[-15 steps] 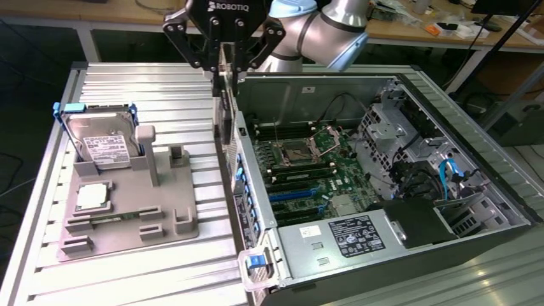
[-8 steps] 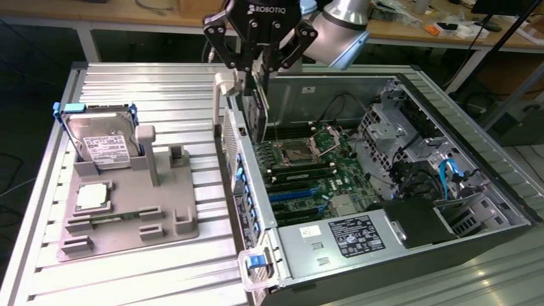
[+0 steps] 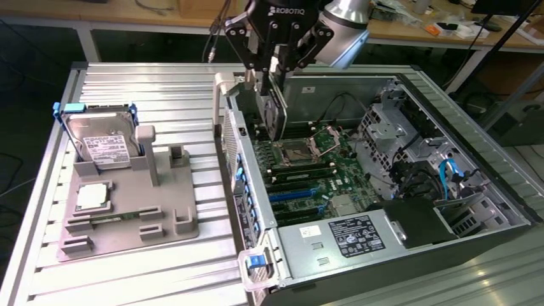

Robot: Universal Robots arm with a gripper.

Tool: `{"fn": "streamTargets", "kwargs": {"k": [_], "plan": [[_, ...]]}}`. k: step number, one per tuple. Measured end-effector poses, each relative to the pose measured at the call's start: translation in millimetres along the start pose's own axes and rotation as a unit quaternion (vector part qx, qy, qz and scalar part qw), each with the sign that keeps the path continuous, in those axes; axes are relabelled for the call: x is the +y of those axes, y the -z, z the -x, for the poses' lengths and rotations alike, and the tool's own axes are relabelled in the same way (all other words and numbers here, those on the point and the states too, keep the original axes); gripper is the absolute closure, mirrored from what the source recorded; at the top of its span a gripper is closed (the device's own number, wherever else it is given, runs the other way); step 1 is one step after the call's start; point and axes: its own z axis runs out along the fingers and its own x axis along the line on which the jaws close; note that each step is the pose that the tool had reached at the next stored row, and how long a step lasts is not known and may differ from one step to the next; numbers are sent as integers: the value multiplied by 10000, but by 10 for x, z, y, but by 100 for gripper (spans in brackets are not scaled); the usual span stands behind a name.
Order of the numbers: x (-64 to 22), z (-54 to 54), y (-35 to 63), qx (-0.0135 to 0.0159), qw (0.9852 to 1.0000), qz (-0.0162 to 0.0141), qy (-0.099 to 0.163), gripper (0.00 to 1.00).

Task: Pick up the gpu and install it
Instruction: 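Pick up the gpu and move the gpu toward the slot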

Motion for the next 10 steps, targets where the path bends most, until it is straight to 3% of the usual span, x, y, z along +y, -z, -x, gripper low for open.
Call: {"fn": "streamTargets", "kwargs": {"k": [10], "plan": [[-5,377,-11,0,10000,1,46,73]]}}
